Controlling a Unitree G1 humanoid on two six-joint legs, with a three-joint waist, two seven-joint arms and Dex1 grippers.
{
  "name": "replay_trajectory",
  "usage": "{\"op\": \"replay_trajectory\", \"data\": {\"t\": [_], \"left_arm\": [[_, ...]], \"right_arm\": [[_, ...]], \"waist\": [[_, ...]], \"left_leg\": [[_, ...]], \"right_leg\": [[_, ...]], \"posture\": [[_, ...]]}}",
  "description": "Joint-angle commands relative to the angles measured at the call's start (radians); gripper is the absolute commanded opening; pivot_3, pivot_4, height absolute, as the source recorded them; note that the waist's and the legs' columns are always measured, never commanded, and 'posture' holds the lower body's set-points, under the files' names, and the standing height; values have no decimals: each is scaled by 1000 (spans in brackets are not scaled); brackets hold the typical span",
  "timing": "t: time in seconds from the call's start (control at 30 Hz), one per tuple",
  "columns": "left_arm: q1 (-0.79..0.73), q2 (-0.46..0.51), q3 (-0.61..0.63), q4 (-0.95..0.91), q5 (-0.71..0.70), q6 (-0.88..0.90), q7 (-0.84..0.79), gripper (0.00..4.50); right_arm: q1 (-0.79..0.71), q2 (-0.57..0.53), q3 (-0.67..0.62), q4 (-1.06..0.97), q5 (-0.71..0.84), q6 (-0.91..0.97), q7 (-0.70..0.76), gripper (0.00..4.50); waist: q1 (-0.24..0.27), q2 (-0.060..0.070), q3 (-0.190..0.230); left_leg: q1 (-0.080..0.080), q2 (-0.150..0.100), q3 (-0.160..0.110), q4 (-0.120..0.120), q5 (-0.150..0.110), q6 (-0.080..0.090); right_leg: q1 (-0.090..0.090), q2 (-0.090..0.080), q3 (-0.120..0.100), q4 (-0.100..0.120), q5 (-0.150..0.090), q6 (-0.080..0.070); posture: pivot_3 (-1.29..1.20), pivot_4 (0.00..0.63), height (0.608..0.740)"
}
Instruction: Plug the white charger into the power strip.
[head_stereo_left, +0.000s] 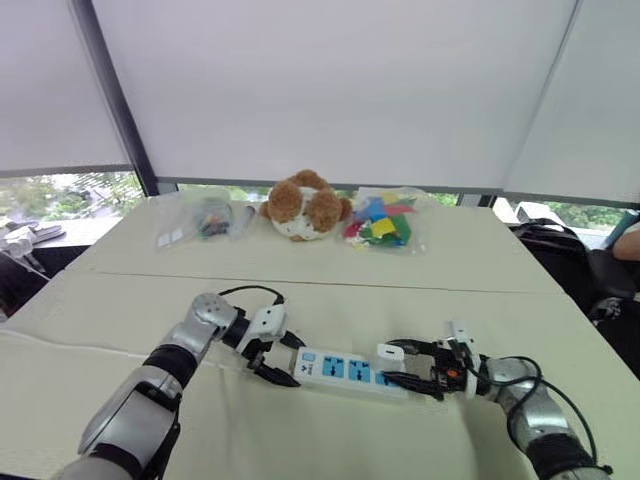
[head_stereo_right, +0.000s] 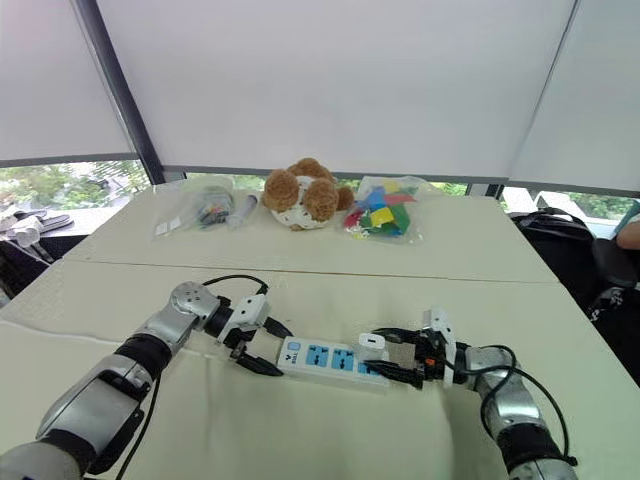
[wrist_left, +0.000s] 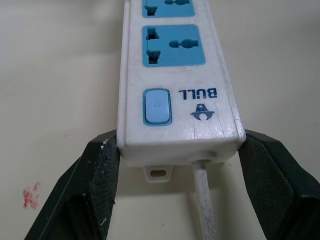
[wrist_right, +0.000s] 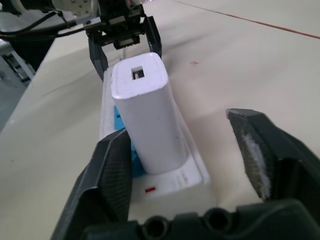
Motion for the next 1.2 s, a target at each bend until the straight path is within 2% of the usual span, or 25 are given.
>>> {"op": "replay_trajectory", "data": {"t": [0.03, 0.13, 0.23, 0.27, 0.3, 0.33, 0.43, 0.53, 0.6, 0.67, 0.77, 0.83, 0.93, 1.03, 1.1, 1.2], "left_arm": [[29, -25, -20, 38, 76, 5, -2, 2915], [29, -46, 15, 40, 69, 29, 32, 2915], [23, -64, 48, 57, 76, 22, 84, 2915], [21, -71, 59, 60, 75, 18, 95, 3948], [19, -77, 66, 62, 77, 17, 102, 4288], [16, -85, 83, 61, 71, 21, 112, 4440], [15, -98, 126, 50, 53, 38, 129, 4440], [32, -73, 159, -12, 42, 66, 144, 4440], [55, -48, 195, -119, -8, 170, 130, 4440], [115, 14, 227, -311, -68, 341, 105, 4440], [226, 130, 281, -585, -171, 628, 105, 4440], [287, 180, 316, -697, -218, 752, 141, 4440], [308, 129, 465, -656, -262, 775, 353, 4440], [259, 8, 602, -522, -261, 666, 624, 4440], [251, -51, 639, -498, -262, 626, 718, 4440], [279, -114, 625, -523, -242, 575, 783, 4440]], "right_arm": [[79, -67, -60, -217, 36, 112, -65, 3005], [157, -141, -137, -397, 91, 214, -113, 3005], [268, -227, -240, -558, 165, 351, -151, 3005], [319, -255, -274, -615, 189, 394, -154, 3045], [353, -273, -296, -649, 205, 421, -154, 3045], [412, -295, -313, -699, 199, 433, -147, 3045], [561, -331, -367, -807, 197, 464, -136, 3045], [596, -331, -418, -798, 195, 479, -158, 3045], [613, -338, -450, -782, 189, 492, -161, 3045], [624, -345, -484, -755, 187, 503, -159, 3045], [611, -339, -531, -716, 208, 534, -182, 3045], [594, -326, -554, -689, 225, 552, -198, 3045], [525, -289, -540, -603, 217, 544, -240, 3045], [375, -187, -515, -431, 164, 456, -354, 3045], [295, -118, -513, -353, 129, 394, -435, 3045], [233, -33, -493, -304, 85, 315, -526, 3045]], "waist": [[3, 3, 0], [16, 11, 4], [25, 13, 8], [24, 11, 9], [23, 10, 13], [24, 7, 15], [22, 5, 18], [18, 1, 27], [11, 0, 35], [-2, -3, 41], [-12, -4, 47], [-11, -1, 48], [2, 3, 51], [7, 1, 52], [3, 0, 53], [-1, 0, 53]], "left_leg": [[-2, -1, 0, 0, 0, 0], [-17, -5, -1, 2, 1, -1], [-17, -11, -2, 2, 1, -1], [-17, -13, -3, 2, 1, -1], [-17, -13, -3, 3, 1, -1], [-18, -13, -3, 4, 1, -1], [-30, -13, -9, 12, 1, -2], [-31, -14, -8, 14, 2, -2], [-31, -14, -8, 15, 3, -4], [-32, -14, -8, 15, 4, -6], [-32, -12, -8, 12, 4, -6], [-32, -12, -8, 11, 4, -6], [-32, -12, -9, 10, 4, -6], [-33, -13, -11, 13, 4, -6], [-34, -14, -11, 14, 5, -8], [-35, -15, -10, 13, 8, -14]], "right_leg": [[-2, 0, 0, 0, 0, 1], [-15, -1, -2, 3, 2, 5], [-15, -5, -3, 3, 0, 8], [-14, -6, -3, 3, -1, 10], [-13, -6, -3, 3, -2, 10], [-14, -6, -3, 3, -3, 10], [-18, -5, -7, 3, -2, 13], [-19, -7, -6, 3, -1, 16], [-18, -7, -6, 3, 0, 15], [-19, -7, -5, 3, 1, 15], [-21, -6, -6, 4, 3, 19], [-23, -7, -6, 6, 3, 20], [-23, -7, -7, 6, 3, 20], [-21, -7, -10, 6, 3, 21], [-20, -9, -10, 5, 4, 23], [-22, -10, -9, 5, 6, 26]], "posture": [[0, 150, 739], [0, 150, 739], [0, 150, 739], [0, 150, 739], [0, 150, 739], [0, 150, 739], [0, 150, 739], [0, 150, 739], [0, 150, 739], [0, 150, 739], [0, 150, 739], [0, 150, 739], [0, 150, 739], [0, 150, 739], [0, 150, 739], [0, 150, 739]]}}
